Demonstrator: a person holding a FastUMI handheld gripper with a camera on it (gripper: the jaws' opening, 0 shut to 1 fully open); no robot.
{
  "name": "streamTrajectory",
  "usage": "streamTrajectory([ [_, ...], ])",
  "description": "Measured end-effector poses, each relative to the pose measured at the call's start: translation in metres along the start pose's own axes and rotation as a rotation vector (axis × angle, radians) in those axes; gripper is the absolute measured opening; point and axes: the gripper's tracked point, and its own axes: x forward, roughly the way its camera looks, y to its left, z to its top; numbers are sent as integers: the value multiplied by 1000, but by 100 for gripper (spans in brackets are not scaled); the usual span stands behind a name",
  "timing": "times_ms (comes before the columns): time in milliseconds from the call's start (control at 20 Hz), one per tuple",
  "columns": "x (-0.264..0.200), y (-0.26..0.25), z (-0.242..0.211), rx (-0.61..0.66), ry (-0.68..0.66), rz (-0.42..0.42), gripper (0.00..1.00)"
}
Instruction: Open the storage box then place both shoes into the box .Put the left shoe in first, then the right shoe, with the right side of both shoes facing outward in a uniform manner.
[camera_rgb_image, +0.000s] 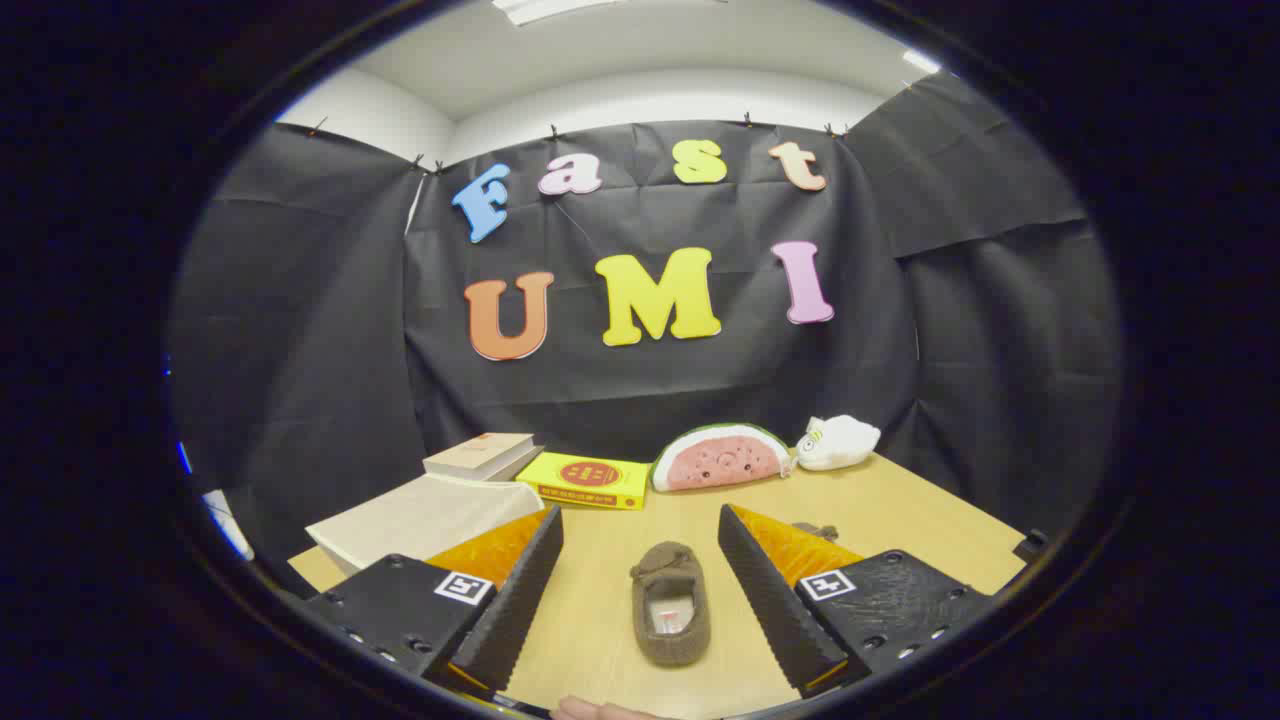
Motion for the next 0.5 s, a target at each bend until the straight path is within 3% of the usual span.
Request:
streamTrajectory([
  [500, 8, 32, -16, -21, 25, 45, 95],
])
